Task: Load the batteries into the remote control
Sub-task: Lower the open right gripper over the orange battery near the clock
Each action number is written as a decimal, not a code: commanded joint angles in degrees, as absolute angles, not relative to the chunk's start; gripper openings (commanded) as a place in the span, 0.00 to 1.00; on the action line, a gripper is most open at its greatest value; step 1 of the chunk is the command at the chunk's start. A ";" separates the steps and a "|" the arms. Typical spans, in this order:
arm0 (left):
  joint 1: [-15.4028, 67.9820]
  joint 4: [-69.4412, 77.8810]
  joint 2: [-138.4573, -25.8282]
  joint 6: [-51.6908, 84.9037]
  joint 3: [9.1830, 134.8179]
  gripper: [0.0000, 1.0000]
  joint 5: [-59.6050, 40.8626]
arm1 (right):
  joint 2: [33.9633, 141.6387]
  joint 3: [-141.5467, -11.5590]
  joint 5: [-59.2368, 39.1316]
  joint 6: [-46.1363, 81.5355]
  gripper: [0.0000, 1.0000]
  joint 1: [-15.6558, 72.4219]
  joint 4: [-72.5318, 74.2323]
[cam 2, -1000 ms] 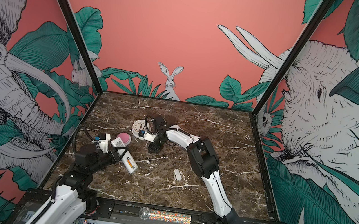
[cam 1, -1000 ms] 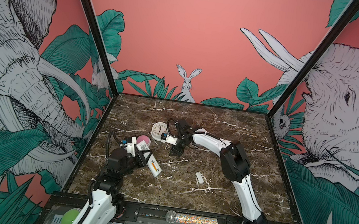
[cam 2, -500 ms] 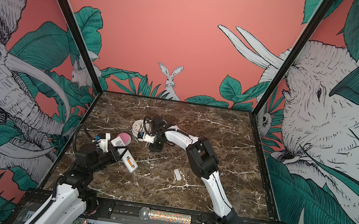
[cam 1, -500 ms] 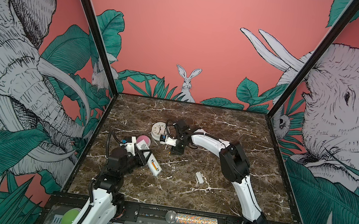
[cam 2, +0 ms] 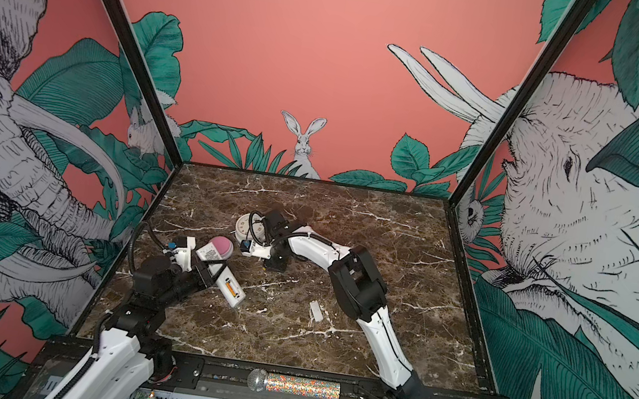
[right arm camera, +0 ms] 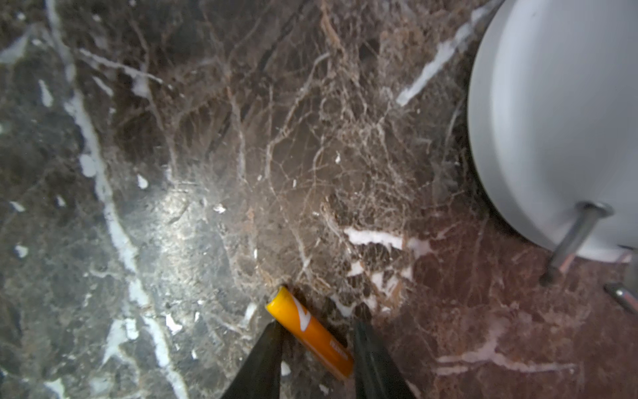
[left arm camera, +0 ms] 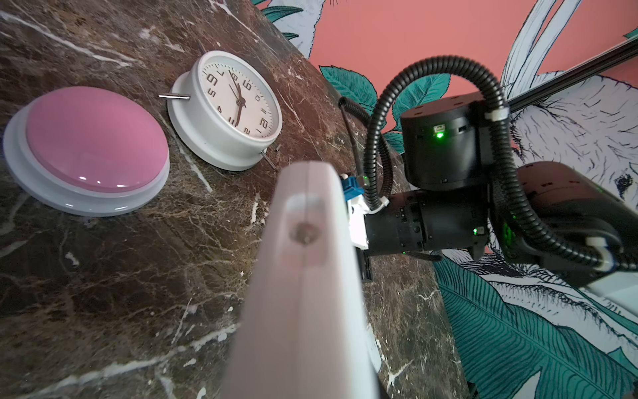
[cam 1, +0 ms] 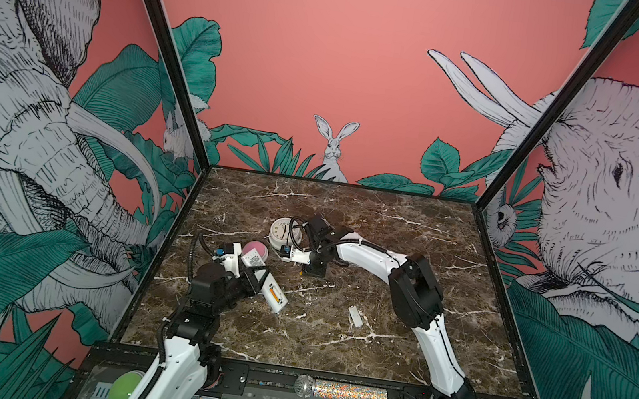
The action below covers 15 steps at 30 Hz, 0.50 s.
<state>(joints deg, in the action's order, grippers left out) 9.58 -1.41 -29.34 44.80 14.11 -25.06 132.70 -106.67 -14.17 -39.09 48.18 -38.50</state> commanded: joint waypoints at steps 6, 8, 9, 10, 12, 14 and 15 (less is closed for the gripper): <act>9.26 -3.36 -27.33 43.95 13.80 0.00 -25.16 | 133.71 -104.15 -13.45 -40.32 0.32 49.14 -43.28; 9.18 -4.19 -26.99 43.60 13.84 0.00 -24.92 | 133.88 -104.19 -13.84 -40.34 0.32 49.13 -43.84; 9.22 -4.54 -26.78 43.43 13.89 0.00 -24.79 | 134.07 -104.31 -14.07 -40.34 0.32 49.13 -44.20; 9.23 -4.88 -26.57 43.34 13.89 0.00 -24.66 | 134.33 -104.72 -14.19 -40.34 0.32 49.13 -44.75; 9.21 -5.35 -26.28 43.09 13.89 0.00 -24.44 | 135.16 -105.73 -14.44 -40.34 0.32 49.13 -46.36; 9.14 -5.61 -26.19 43.06 13.89 0.00 -24.26 | 136.10 -107.12 -14.59 -40.39 0.31 49.13 -48.28; 9.13 -5.80 -26.18 42.88 13.97 0.00 -24.13 | 136.46 -107.61 -14.63 -40.43 0.31 49.13 -48.95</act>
